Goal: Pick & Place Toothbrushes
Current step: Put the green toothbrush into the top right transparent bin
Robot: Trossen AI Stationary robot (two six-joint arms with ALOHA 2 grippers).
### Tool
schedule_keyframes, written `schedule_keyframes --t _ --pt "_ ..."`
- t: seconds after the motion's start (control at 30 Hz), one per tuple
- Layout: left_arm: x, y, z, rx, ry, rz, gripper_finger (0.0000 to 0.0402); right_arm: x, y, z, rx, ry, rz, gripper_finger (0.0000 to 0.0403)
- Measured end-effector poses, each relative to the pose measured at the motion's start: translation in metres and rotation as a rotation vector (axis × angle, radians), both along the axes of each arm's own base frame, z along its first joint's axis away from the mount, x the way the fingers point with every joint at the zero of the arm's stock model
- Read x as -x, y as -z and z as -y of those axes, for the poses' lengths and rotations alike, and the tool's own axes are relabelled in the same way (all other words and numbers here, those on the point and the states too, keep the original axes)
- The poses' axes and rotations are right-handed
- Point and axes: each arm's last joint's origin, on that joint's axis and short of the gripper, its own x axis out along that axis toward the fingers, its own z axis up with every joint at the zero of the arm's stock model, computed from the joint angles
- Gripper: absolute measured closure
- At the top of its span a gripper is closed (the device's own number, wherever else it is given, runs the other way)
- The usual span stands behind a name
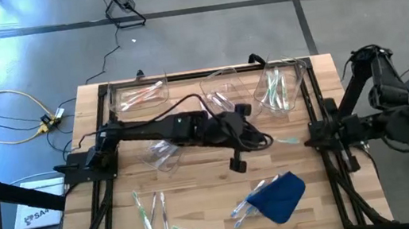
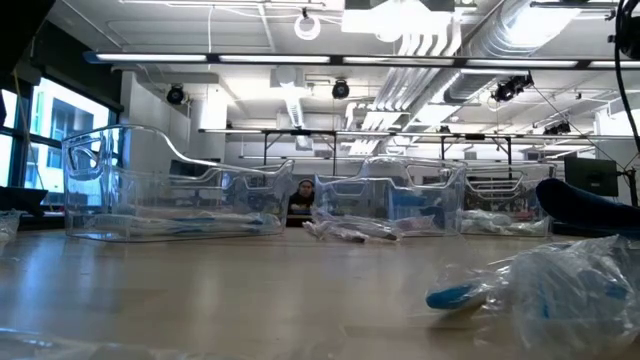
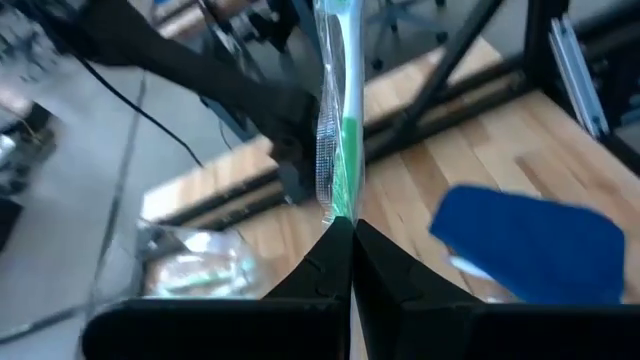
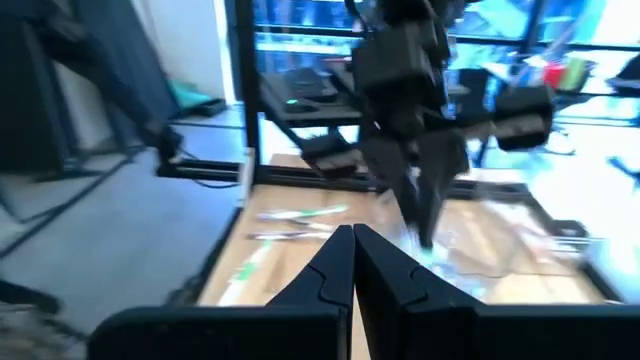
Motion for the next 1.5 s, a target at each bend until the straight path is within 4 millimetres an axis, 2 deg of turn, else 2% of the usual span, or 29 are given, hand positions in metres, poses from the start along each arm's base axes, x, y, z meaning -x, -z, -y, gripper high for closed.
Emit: schedule_keyframes --t 0.33,0.7,0.8,1.03,1.17,1.33,1.5 --pt "0.005 -0.028 -0.001 0.011 0.065 0.176 0.0401 0.0 0.0 0.003 0.025 0.084 0.022 0.0401" --pt "0.006 -0.038 0.001 0.022 0.126 0.251 0.0401 -0.002 -0.002 0.005 0.027 0.125 0.038 0.0392" --pt "0.006 -0.037 0.001 0.021 0.13 0.243 0.0401 -0.01 -0.002 0.003 0.053 0.159 0.043 0.0361" --pt "0.006 -0.039 0.001 0.022 0.129 0.258 0.0401 -0.026 -0.008 -0.001 0.101 0.162 0.076 0.0244" --pt "0.006 -0.039 0.001 0.024 0.129 0.266 0.0401 -0.041 -0.007 -0.009 0.151 0.124 0.078 0.0213" --pt "0.005 -0.042 0.001 0.026 0.129 0.289 0.0401 -0.052 -0.011 -0.011 0.164 0.118 0.11 0.0219" --pt "0.005 -0.04 0.001 0.024 0.129 0.278 0.0401 -0.061 -0.011 -0.011 0.154 0.133 0.117 0.0252"
